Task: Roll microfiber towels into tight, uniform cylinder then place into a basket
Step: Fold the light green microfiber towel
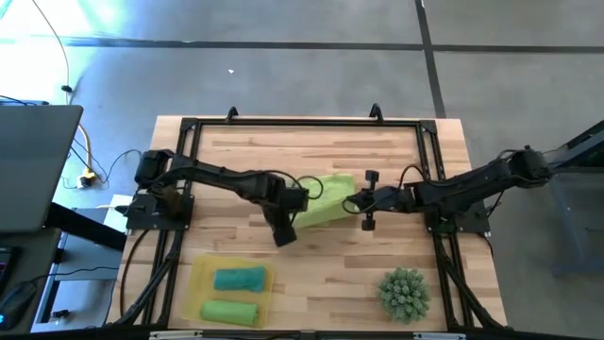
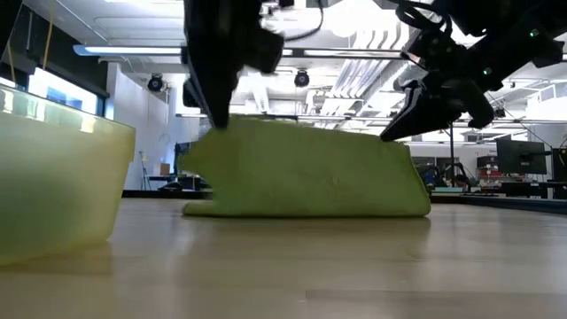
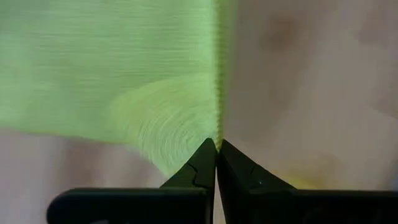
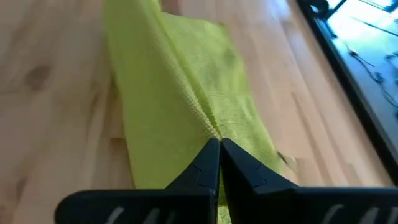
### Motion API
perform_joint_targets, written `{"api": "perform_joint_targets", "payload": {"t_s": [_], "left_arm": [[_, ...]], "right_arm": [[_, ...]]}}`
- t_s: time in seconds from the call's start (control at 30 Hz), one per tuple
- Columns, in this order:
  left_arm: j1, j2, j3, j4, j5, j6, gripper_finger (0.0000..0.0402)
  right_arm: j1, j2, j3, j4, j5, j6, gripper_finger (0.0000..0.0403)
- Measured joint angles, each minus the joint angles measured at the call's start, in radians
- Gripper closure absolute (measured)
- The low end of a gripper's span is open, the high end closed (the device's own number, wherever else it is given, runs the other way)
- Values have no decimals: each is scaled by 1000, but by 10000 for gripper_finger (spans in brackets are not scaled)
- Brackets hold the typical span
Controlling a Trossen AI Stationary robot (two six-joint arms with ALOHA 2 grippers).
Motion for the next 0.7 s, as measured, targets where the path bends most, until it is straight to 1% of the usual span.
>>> {"api": "perform_joint_targets", "payload": {"t_s": [0.1, 0.17, 0.23, 0.33, 0.4, 0.53, 0.63, 0.7], "left_arm": [[-12, -5, 22, 18, 186, -27, 402], [-18, -2, 48, 13, 260, -39, 402], [-21, -1, 71, 20, 271, -42, 402], [-24, 7, 66, 16, 227, -95, 402], [-23, 11, 54, 14, 218, -136, 402], [-34, 45, 38, 18, 266, -169, 402], [-50, 78, 38, 37, 314, -148, 402], [-50, 102, 38, 35, 297, -106, 402]], "right_arm": [[1, 19, 0, 19, -18, -26, 403], [1, 26, 0, 21, -20, -28, 403], [0, 30, 0, 19, -17, -27, 403], [1, 31, 0, 19, -18, -15, 403], [1, 31, 0, 13, -32, 23, 403], [8, 31, 0, -39, -153, 53, 403], [19, 31, 1, -38, -176, 45, 403], [14, 31, 1, -38, -168, 32, 403]]}}
